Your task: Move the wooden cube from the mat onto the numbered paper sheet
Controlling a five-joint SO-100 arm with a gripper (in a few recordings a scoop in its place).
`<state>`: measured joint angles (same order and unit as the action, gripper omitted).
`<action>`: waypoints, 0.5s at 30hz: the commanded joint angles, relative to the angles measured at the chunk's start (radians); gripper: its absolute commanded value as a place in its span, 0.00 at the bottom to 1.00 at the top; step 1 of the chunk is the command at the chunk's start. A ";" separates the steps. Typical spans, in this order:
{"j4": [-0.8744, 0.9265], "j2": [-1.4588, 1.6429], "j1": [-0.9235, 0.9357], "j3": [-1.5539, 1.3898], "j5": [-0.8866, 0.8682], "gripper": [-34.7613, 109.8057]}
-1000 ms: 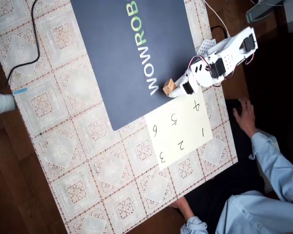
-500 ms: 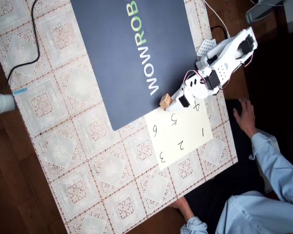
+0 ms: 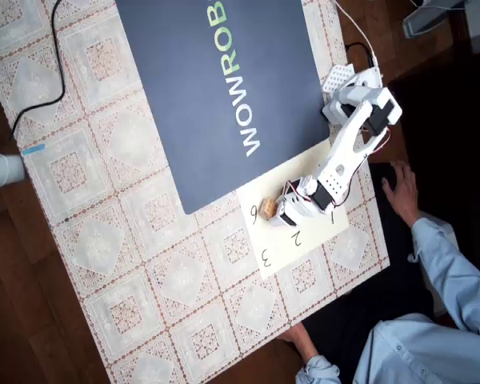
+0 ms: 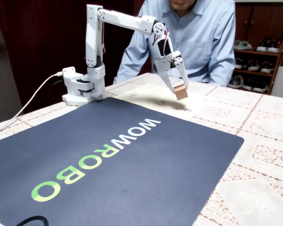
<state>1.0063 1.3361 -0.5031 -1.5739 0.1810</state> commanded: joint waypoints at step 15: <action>0.094 -0.144 0.038 0.247 -0.008 0.24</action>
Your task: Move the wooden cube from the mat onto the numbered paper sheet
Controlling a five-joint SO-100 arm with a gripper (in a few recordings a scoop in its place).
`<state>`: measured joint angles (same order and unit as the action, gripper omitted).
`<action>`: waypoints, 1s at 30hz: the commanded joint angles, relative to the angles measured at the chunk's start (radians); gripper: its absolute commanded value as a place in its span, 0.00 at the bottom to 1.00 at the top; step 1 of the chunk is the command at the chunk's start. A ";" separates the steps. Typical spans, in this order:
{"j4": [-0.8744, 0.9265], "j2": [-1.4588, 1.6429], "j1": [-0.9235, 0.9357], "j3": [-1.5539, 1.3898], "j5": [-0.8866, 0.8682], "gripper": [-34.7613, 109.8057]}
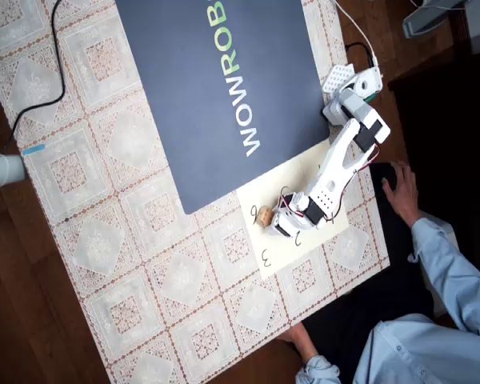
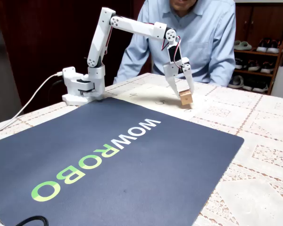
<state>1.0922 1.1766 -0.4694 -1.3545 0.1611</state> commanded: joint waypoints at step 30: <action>0.071 -0.055 0.077 0.086 -0.041 0.33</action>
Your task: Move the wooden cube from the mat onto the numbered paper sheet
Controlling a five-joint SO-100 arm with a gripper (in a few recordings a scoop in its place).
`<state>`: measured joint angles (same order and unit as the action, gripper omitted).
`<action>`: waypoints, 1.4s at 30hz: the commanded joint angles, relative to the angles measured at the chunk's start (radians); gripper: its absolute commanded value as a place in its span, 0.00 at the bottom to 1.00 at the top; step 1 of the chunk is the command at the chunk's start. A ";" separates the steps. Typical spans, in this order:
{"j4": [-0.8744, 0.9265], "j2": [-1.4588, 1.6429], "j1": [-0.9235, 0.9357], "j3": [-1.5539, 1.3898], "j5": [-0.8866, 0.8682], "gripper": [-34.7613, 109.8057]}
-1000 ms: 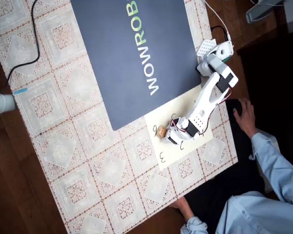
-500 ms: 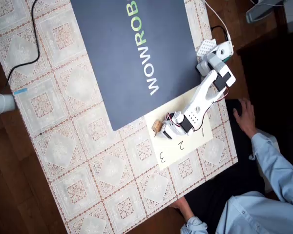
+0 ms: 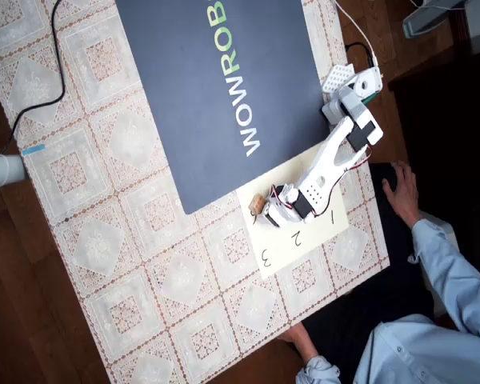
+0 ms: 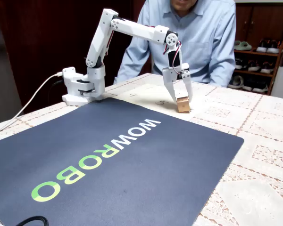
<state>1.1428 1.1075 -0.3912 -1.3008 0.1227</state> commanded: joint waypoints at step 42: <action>0.339 2.046 0.342 -1.163 0.110 0.24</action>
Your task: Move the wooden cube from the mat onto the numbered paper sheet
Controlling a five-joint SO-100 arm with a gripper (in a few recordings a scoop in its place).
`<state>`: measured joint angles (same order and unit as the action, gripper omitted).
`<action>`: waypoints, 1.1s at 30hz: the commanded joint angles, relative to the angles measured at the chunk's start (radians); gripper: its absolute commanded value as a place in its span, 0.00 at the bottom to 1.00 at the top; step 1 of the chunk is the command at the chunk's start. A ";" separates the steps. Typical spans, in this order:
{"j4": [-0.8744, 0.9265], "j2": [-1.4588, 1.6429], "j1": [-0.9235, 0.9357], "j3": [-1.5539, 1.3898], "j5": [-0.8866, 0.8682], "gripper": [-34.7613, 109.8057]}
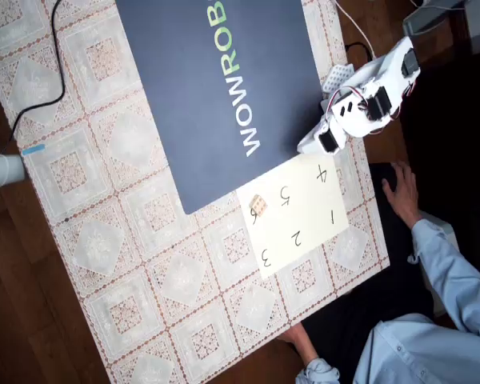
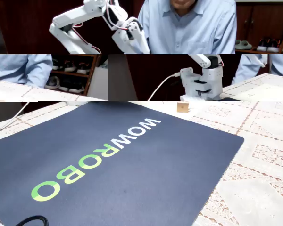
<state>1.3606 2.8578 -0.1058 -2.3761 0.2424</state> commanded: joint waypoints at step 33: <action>0.106 0.397 0.175 -0.454 -0.009 0.24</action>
<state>1.4481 3.2444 0.0476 -2.7918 0.2117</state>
